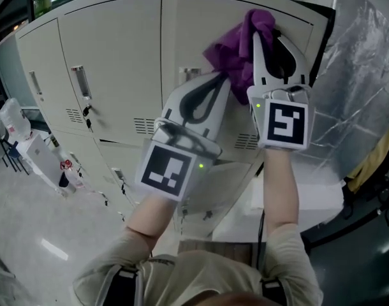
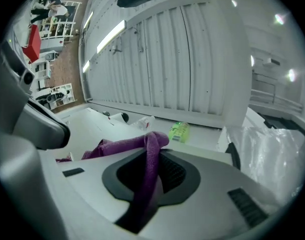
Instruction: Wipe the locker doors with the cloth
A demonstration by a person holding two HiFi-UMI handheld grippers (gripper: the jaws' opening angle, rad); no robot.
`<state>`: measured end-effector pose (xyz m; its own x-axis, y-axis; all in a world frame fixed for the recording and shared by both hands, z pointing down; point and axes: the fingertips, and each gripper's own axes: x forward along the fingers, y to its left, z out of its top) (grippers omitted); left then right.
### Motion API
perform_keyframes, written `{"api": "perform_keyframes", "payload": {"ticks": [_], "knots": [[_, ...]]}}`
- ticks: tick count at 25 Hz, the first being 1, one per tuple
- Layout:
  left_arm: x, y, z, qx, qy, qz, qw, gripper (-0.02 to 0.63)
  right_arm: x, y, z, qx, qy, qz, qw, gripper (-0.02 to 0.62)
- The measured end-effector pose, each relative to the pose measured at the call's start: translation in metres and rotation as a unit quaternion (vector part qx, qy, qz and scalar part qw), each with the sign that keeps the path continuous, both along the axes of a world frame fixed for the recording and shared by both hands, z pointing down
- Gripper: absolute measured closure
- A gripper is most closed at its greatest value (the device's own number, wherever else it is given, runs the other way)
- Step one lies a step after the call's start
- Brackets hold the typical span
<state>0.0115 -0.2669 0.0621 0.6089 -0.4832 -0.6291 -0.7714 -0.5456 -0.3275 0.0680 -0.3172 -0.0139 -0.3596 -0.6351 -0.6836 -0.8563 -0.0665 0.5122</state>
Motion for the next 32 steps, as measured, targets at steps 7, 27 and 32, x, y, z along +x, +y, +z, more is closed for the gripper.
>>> {"api": "perform_keyframes", "payload": {"ticks": [7,27,32], "knots": [[0.044,-0.004,0.005,-0.009,-0.014,0.045,0.9989,0.605,0.062,0.003,0.001,0.002,-0.02,0.07,0.997,0.543],[-0.042,0.0,0.031,-0.038,0.0,-0.062,0.9974,0.606,-0.085,0.046,0.042,0.032,0.058,-0.044,0.997,0.543],[-0.069,-0.014,0.05,-0.07,-0.001,-0.095,0.993,0.606,-0.117,0.022,0.071,-0.004,0.073,-0.055,0.996,0.543]]}}
